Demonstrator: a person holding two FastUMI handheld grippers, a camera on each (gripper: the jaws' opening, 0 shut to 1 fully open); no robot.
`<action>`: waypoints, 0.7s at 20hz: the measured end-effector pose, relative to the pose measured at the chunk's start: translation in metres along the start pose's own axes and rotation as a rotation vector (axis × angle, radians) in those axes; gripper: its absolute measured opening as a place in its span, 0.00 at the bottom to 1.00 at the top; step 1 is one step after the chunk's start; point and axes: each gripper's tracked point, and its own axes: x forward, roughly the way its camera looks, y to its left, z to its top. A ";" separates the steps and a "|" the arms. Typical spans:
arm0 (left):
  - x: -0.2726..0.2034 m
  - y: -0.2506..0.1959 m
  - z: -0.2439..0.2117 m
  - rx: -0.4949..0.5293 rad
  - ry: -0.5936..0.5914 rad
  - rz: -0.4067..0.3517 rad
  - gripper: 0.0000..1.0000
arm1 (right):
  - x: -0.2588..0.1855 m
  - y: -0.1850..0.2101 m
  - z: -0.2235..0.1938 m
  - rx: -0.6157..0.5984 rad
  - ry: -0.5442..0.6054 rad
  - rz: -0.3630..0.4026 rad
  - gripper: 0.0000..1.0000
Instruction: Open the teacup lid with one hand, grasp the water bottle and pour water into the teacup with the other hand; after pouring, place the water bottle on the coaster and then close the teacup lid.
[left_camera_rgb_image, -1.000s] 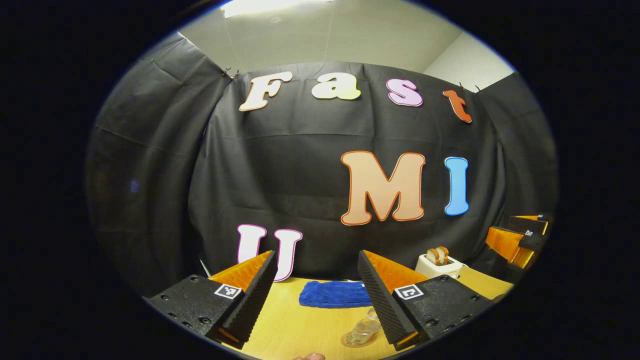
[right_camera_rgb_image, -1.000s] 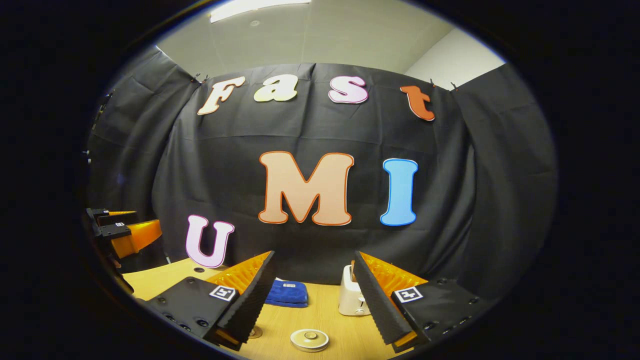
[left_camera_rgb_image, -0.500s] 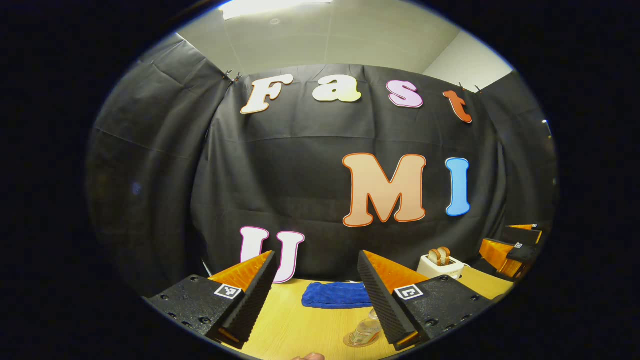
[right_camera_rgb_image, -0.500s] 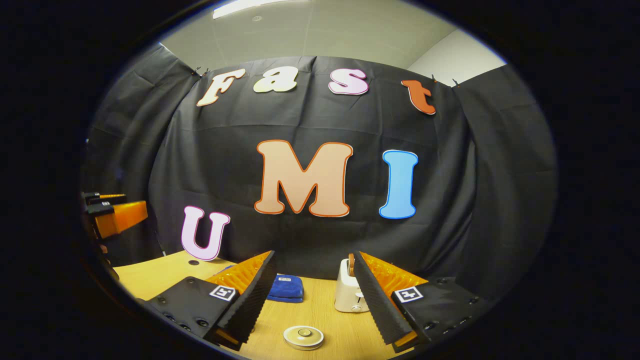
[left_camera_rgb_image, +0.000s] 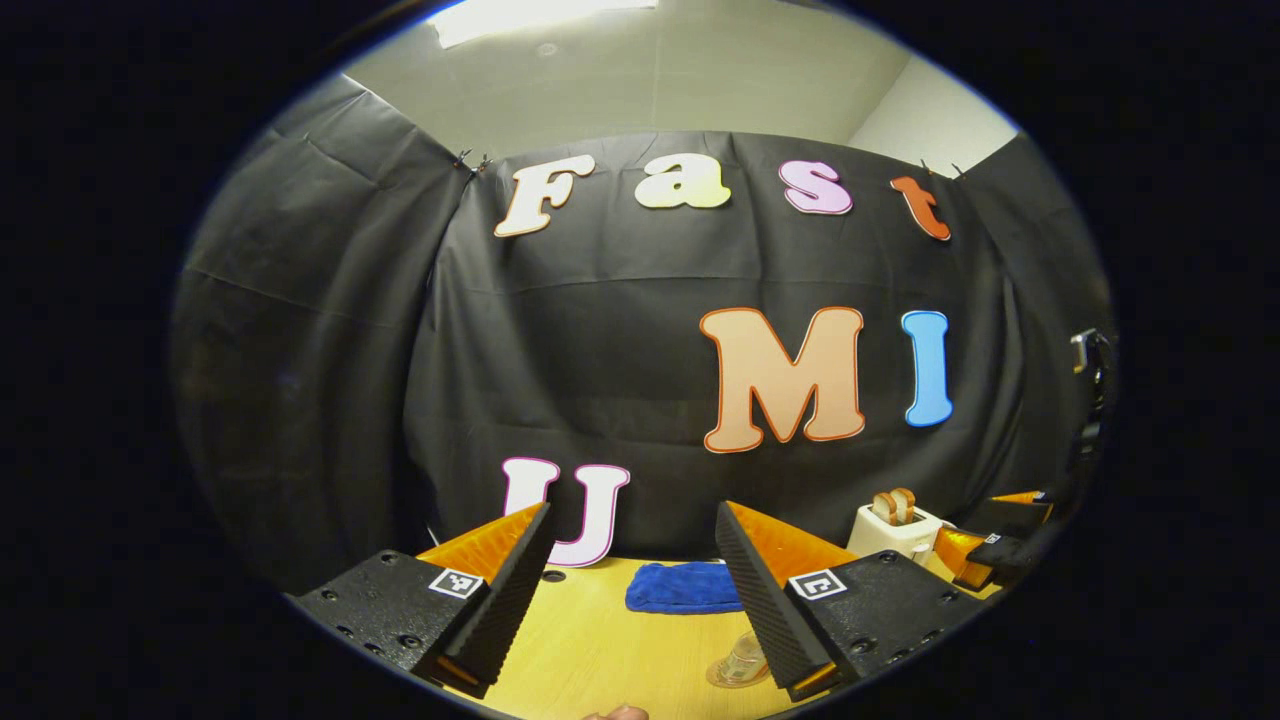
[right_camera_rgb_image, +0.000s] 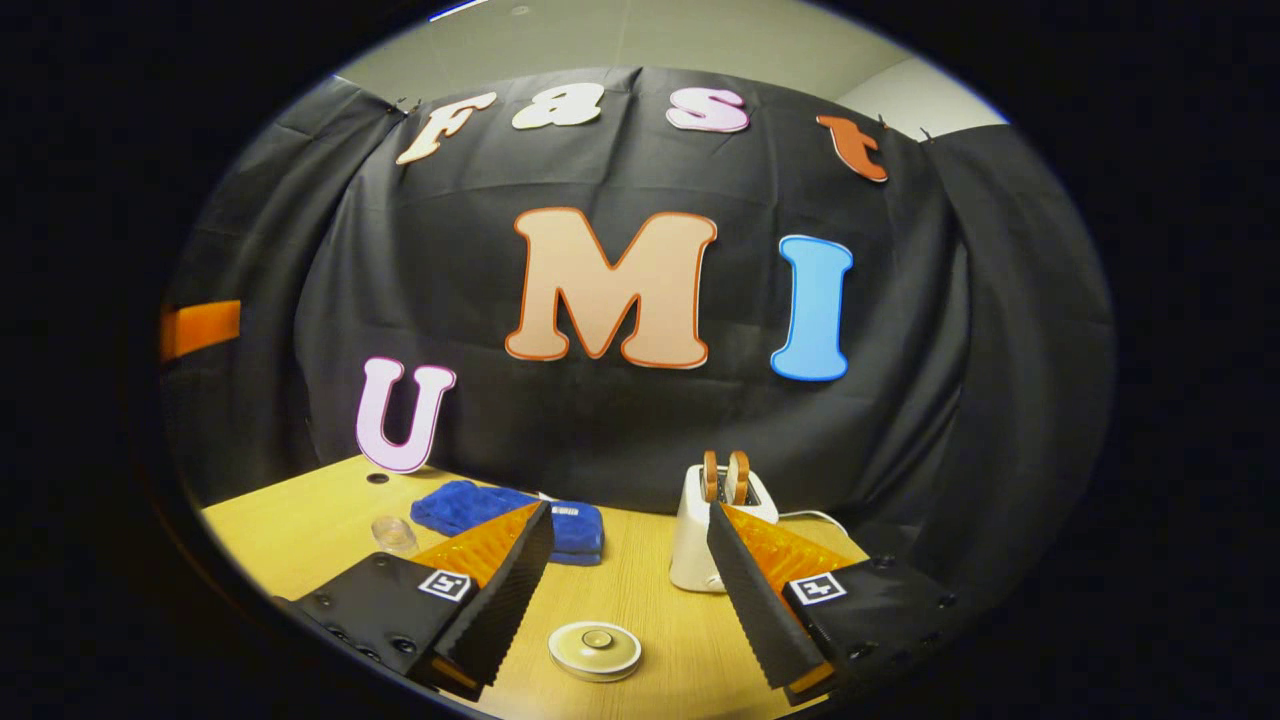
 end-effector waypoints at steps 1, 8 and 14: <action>-0.002 0.003 -0.001 0.002 0.003 0.010 0.94 | 0.007 -0.001 -0.017 -0.007 0.038 0.000 0.99; -0.009 0.012 -0.004 0.018 0.022 0.048 0.92 | 0.027 0.005 -0.084 -0.002 0.193 0.037 0.99; -0.009 0.015 -0.006 0.029 0.030 0.062 0.92 | 0.035 0.013 -0.128 -0.029 0.292 0.063 0.99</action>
